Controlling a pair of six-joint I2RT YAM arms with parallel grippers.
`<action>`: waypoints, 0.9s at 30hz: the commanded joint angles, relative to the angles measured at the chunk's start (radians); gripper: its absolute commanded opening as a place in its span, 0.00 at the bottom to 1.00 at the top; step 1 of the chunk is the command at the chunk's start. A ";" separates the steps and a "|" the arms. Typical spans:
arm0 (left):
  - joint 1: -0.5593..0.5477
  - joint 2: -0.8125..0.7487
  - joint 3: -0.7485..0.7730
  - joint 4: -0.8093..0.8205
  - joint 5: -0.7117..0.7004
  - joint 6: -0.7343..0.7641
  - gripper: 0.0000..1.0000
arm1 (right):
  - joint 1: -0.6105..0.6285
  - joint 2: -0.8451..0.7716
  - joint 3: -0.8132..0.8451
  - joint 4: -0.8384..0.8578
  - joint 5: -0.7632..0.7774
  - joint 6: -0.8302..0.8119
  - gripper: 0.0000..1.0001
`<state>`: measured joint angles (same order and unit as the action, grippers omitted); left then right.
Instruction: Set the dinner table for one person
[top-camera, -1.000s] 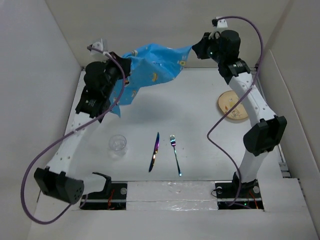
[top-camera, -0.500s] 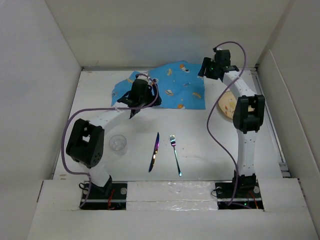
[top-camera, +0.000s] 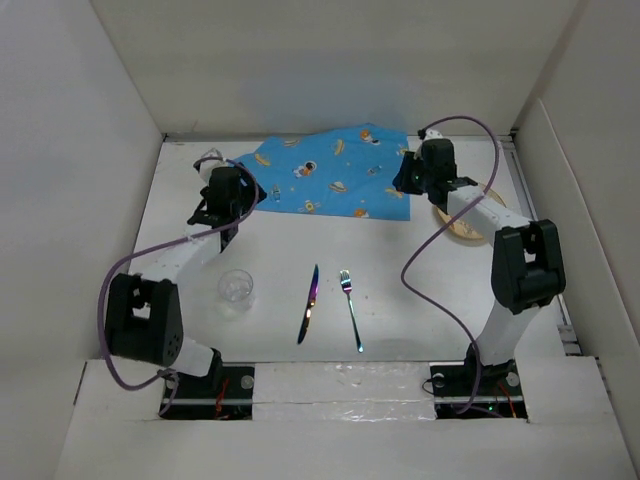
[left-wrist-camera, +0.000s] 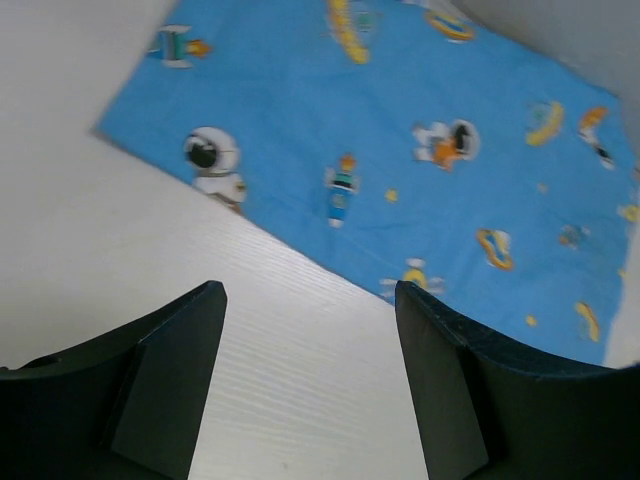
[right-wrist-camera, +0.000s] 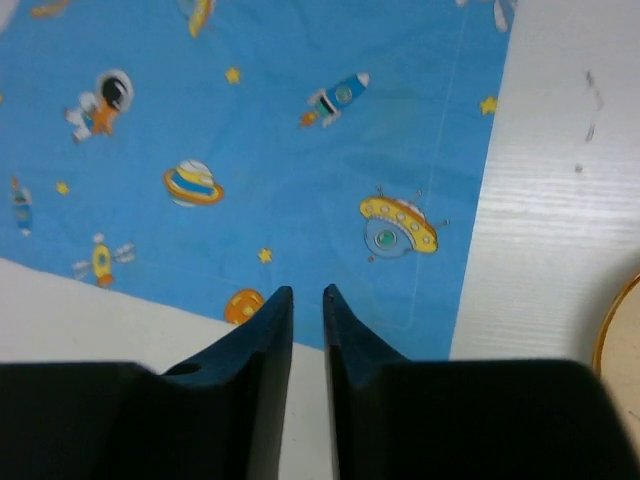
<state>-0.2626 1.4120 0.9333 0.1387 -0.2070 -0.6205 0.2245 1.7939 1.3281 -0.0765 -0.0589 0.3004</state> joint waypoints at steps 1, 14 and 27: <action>0.091 0.094 0.047 -0.039 -0.003 -0.062 0.66 | -0.005 0.007 -0.084 0.047 0.053 0.006 0.35; 0.296 0.485 0.323 -0.192 -0.003 -0.053 0.64 | -0.025 0.042 -0.148 0.000 0.103 -0.018 0.46; 0.319 0.593 0.401 -0.156 0.130 -0.054 0.43 | -0.047 0.067 -0.113 -0.037 0.079 -0.014 0.44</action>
<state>0.0586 1.9991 1.3136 -0.0254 -0.1219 -0.6704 0.1905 1.8614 1.1942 -0.1200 0.0254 0.2989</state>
